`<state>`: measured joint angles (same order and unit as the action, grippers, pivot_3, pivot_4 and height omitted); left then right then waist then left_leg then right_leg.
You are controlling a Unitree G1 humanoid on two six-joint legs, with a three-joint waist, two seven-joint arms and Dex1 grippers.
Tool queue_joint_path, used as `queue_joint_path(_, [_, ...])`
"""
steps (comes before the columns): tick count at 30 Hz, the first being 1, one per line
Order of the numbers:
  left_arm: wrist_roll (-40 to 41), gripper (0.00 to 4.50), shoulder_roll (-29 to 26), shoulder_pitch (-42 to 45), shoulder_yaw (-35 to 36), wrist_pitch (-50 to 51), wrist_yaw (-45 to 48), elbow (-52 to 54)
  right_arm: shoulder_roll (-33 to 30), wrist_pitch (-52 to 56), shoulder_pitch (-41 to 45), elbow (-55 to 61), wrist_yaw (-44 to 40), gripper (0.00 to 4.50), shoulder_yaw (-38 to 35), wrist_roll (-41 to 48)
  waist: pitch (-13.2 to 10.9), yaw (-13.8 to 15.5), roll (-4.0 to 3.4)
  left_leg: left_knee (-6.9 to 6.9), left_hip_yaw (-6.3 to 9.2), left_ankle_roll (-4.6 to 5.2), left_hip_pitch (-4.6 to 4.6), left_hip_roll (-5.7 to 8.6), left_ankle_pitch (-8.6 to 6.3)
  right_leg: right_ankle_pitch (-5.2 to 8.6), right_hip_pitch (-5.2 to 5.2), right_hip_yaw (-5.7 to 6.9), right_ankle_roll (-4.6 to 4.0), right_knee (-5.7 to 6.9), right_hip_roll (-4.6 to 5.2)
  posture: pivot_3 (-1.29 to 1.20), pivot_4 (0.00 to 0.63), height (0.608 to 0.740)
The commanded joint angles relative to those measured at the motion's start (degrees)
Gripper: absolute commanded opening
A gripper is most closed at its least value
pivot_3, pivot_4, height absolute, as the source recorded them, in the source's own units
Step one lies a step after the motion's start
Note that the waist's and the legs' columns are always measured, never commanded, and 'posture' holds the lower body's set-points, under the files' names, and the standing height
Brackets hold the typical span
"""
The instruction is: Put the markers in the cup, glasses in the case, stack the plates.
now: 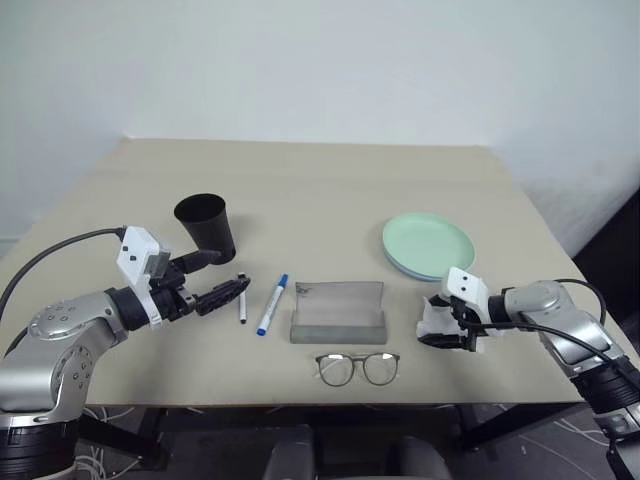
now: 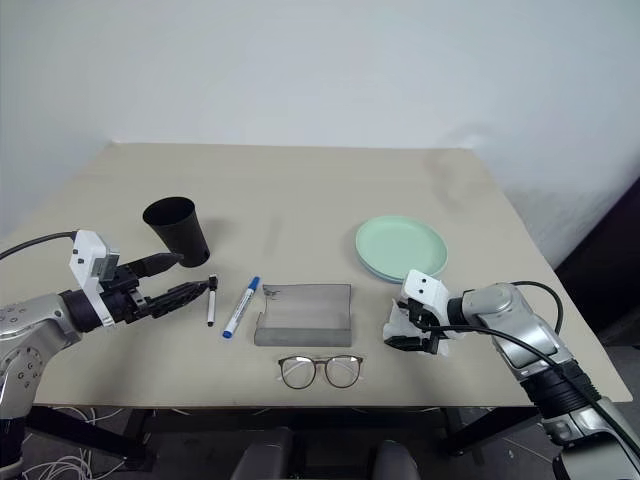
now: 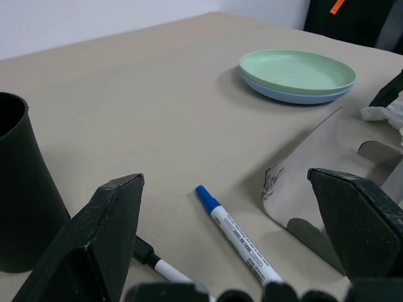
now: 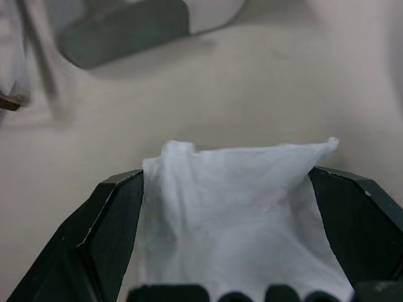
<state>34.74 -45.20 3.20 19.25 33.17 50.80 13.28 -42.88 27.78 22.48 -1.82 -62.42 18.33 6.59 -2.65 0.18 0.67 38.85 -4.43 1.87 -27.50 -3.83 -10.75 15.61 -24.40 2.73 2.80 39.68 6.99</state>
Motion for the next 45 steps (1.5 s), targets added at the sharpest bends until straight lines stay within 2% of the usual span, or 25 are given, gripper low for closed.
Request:
queue_joint_path(1, [0.91, 4.44, -0.52, 0.80, 1.47, -0.30, -0.20, 1.95, 0.15, -0.95, 1.64, -0.55, 0.79, 4.31, -1.11, -1.16, 0.00, 0.00, 0.00, 0.00, 0.00, 0.00, 0.00, 0.00, 0.00, 0.00, 0.00, 0.00, 0.00, 0.00, 0.00, 0.00, 0.000, 0.678])
queue_joint_path(4, [0.88, 4.44, -0.51, 0.69, 1.49, -0.32, -0.30, 2.11, -0.07, -1.29, 1.40, -0.44, 1.03, 3.60, -1.38, -1.33, 0.00, 0.01, 0.00, 0.00, 0.00, 0.00, 0.00, 0.00, 0.00, 0.00, 0.00, 0.00, 0.00, 0.00, 0.00, 0.00, 0.000, 0.678])
queue_joint_path(14, [0.41, 4.44, -0.42, 1.09, 1.10, -0.98, -0.30, 1.54, -0.87, -1.74, 2.24, 0.21, 0.17, 0.13, -2.60, -0.96, 0.00, 0.02, 0.00, 0.01, 0.00, 0.00, 0.00, 0.00, 0.00, 0.00, 0.00, 0.00, 0.00, 0.00, 0.00, 0.00, 0.000, 0.678])
queue_joint_path(15, [0.36, 4.44, -0.41, 1.12, 1.07, -1.03, -0.30, 1.51, -1.02, -2.00, 2.61, 0.25, -0.29, 0.04, -2.84, -0.72, -0.01, 0.01, -0.01, 0.00, 0.00, 0.00, 0.00, 0.00, 0.00, 0.00, 0.00, 0.00, 0.00, 0.00, 0.00, 0.00, 0.000, 0.678])
queue_joint_path(19, [0.28, 4.44, -0.41, 1.22, 1.01, -1.17, -0.28, 1.40, -1.60, -1.41, 5.80, 0.99, -3.54, 0.04, -4.60, 2.04, -0.01, 0.01, -0.02, 0.00, 0.00, 0.00, 0.00, 0.00, 0.00, 0.00, -0.01, 0.00, 0.00, 0.00, 0.00, 0.00, 0.000, 0.678])
queue_joint_path(24, [0.09, 4.44, -0.47, 1.76, 0.80, -1.36, -0.07, 0.72, 2.31, 3.19, 17.30, -2.37, -3.86, 0.04, -9.01, 7.53, -0.02, -0.15, -0.05, 0.00, 0.00, 0.00, 0.00, -0.01, 0.00, -0.01, -0.03, 0.00, -0.01, 0.02, -0.01, 0.00, 0.000, 0.678])
queue_joint_path(30, [-0.03, 4.44, -0.25, 2.35, 0.51, -1.36, -0.17, 0.53, 10.42, -6.24, 29.16, -23.04, 4.87, 0.04, -7.70, 0.15, 0.01, -0.03, 0.00, -0.02, -0.01, -0.03, -0.01, -0.02, 0.00, -0.04, -0.03, 0.05, -0.03, 0.01, -0.03, 0.00, 0.000, 0.678])
queue_joint_path(36, [0.18, 4.44, -0.08, 1.15, 1.13, -1.23, -0.71, 1.79, 16.38, -18.27, 35.00, -43.50, 12.51, 0.04, -6.70, -6.07, -0.01, -0.35, -0.06, -0.05, -0.06, -0.11, -0.07, -0.02, 0.05, -0.10, -0.10, 0.06, 0.04, 0.06, -0.03, 0.00, 0.000, 0.678])
queue_joint_path(42, [0.69, 4.44, -0.22, -0.62, 2.47, -0.99, -1.34, 2.98, 19.46, -24.70, 39.24, -57.12, 17.89, 0.04, -8.28, -8.38, -0.02, -1.34, -0.12, -0.12, -0.08, -0.37, -0.08, -0.03, 0.21, -0.11, -0.14, 0.07, 0.05, 0.09, -0.05, 0.00, 0.000, 0.678])
queue_joint_path(45, [0.90, 4.44, -0.22, -0.89, 2.63, -0.93, -1.57, 3.31, 20.20, -26.14, 40.61, -60.34, 18.85, 0.61, -9.08, -8.66, -0.02, -1.53, -0.13, -0.11, -0.08, -0.35, -0.08, -0.02, 0.20, -0.11, -0.13, 0.07, 0.05, 0.09, -0.05, 0.00, 0.000, 0.678])
